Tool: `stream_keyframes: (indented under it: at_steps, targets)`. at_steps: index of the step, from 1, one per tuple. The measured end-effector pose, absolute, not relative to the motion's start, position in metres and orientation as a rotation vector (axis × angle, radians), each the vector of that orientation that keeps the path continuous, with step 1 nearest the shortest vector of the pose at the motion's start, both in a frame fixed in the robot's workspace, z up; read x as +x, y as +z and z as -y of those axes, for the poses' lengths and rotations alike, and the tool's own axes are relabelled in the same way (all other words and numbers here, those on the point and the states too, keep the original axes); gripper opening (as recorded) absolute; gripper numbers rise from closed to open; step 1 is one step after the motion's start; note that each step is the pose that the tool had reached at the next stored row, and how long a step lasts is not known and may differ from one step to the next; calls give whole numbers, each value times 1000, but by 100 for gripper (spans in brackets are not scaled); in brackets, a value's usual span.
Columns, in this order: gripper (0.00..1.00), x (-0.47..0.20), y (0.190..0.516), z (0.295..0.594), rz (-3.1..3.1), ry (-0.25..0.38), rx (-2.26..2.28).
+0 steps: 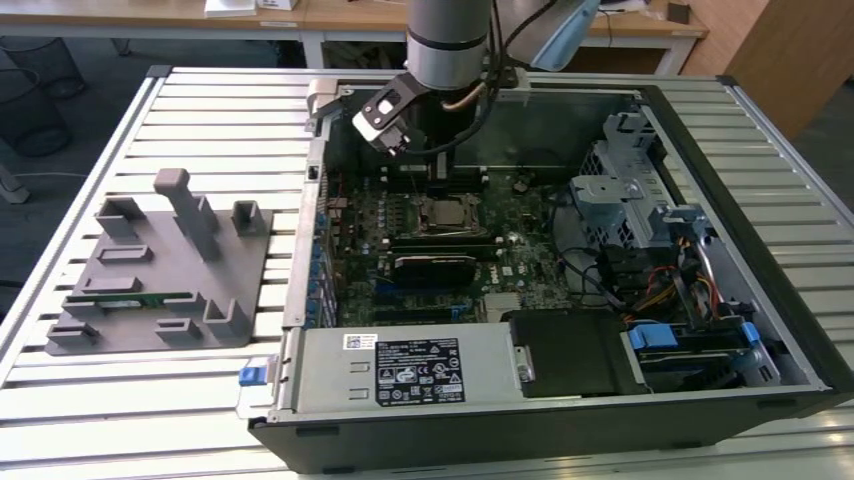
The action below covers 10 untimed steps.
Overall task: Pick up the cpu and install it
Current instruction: 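Close the cpu cover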
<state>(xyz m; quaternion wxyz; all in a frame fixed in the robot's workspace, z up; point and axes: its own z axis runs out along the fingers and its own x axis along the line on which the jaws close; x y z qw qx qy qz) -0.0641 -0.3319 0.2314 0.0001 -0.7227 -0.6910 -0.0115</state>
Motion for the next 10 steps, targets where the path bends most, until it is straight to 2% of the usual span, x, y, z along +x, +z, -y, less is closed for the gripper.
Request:
stream_keyframes:
  at_steps: [10]
  targets:
    - [11, -65, 244, 332, 2171, -36, -2271]
